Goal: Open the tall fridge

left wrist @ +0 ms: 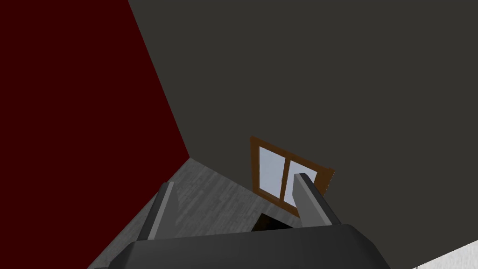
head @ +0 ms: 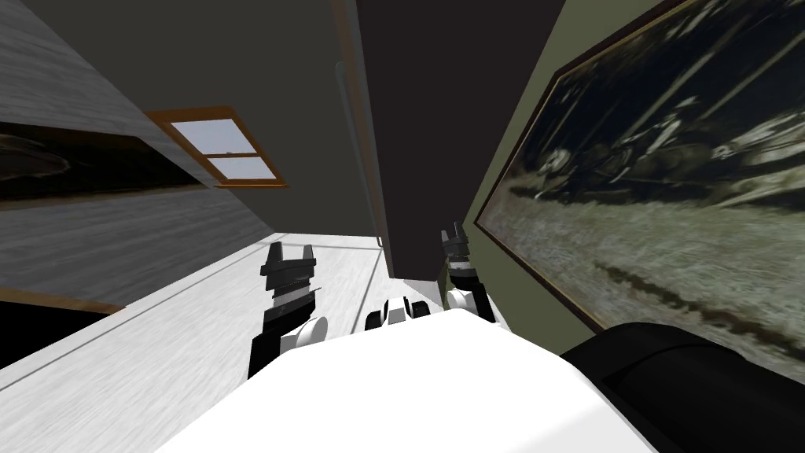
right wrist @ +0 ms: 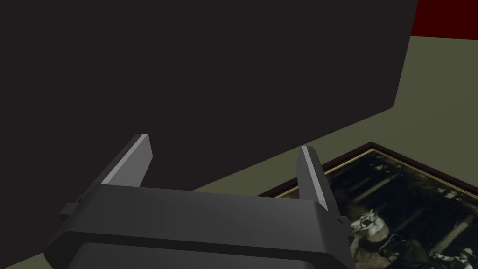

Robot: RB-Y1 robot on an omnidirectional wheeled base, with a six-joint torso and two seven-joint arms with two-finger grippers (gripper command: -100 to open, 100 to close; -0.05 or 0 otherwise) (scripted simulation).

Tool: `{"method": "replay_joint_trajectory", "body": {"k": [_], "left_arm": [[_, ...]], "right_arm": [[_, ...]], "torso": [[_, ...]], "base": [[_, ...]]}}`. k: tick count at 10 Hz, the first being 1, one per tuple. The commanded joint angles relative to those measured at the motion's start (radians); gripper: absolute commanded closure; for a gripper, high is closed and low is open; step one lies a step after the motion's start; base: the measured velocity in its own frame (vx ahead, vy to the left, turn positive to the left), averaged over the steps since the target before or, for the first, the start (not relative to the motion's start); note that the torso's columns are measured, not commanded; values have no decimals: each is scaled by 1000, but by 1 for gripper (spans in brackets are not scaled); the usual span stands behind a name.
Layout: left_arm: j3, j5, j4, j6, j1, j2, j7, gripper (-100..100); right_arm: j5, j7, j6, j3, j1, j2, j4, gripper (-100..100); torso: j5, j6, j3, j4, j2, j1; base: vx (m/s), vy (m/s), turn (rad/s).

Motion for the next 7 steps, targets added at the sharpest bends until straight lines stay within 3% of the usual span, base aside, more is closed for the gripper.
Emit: {"method": "replay_joint_trajectory", "body": {"k": [1, 7], "left_arm": [[0, 0, 0, 0, 0, 0, 0, 0], [0, 0, 0, 0, 0, 0, 0, 0]], "right_arm": [[26, 15, -8, -43, 7, -66, 7, -100], [128, 74, -43, -211, 40, -246, 20, -100]], "torso": [[0, 0, -5, 3, 2, 0], [-1, 0, -4, 5, 6, -2]], "base": [[72, 91, -101], [124, 134, -143]]}}
